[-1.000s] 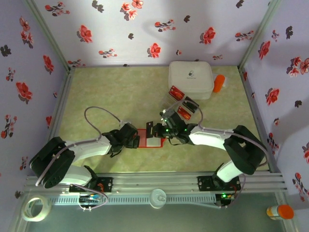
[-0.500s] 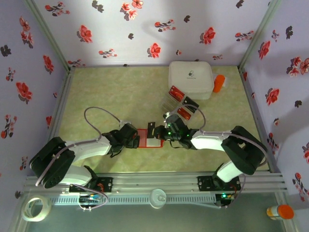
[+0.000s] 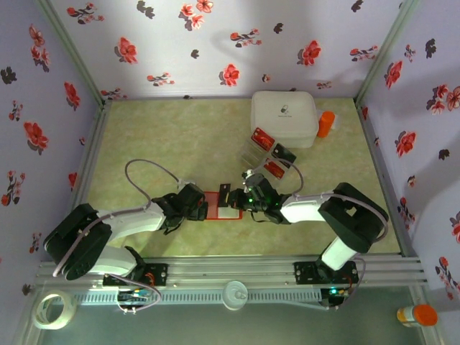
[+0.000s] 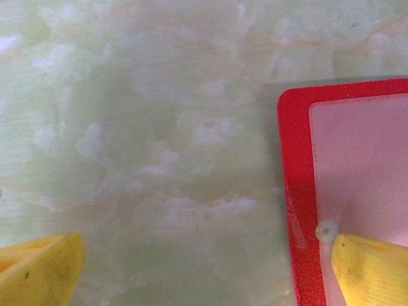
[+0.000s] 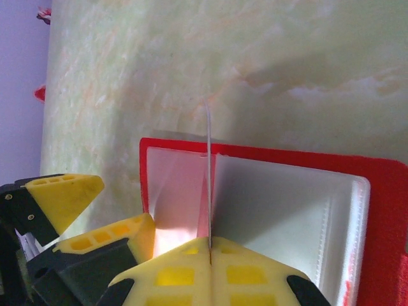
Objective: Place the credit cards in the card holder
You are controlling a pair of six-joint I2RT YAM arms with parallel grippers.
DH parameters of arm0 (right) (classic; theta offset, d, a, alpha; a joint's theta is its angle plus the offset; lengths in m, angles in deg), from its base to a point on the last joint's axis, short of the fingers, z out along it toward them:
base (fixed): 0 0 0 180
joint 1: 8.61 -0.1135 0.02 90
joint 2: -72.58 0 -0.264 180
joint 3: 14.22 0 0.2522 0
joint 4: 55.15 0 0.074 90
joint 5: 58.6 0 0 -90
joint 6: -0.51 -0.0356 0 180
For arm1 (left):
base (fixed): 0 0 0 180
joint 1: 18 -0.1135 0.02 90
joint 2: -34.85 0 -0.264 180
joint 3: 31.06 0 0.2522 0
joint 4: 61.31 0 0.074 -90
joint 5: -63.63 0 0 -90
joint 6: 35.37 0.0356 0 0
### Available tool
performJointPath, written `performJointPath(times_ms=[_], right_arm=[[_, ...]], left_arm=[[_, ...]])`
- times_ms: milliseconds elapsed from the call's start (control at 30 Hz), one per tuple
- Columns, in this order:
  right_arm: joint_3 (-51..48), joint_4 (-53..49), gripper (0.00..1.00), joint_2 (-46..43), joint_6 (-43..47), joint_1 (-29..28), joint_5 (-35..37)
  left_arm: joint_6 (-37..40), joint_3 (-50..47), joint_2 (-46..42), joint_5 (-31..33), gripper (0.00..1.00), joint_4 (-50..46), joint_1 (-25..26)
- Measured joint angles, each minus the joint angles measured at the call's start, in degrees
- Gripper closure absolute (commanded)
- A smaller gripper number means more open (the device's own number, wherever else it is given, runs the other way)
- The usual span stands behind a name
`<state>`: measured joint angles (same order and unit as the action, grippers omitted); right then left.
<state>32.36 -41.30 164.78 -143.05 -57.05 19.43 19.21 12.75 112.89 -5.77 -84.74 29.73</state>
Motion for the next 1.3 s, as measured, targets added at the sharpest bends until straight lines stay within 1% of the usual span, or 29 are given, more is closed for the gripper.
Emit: performJointPath(times_ms=[1300], right_arm=[[-3.02, 8.63, 1.00, 3.56, -4.37, -2.21, -0.50]], left_arm=[[0.00, -0.02, 0.00, 0.00, 0.00, 0.00, 0.00]])
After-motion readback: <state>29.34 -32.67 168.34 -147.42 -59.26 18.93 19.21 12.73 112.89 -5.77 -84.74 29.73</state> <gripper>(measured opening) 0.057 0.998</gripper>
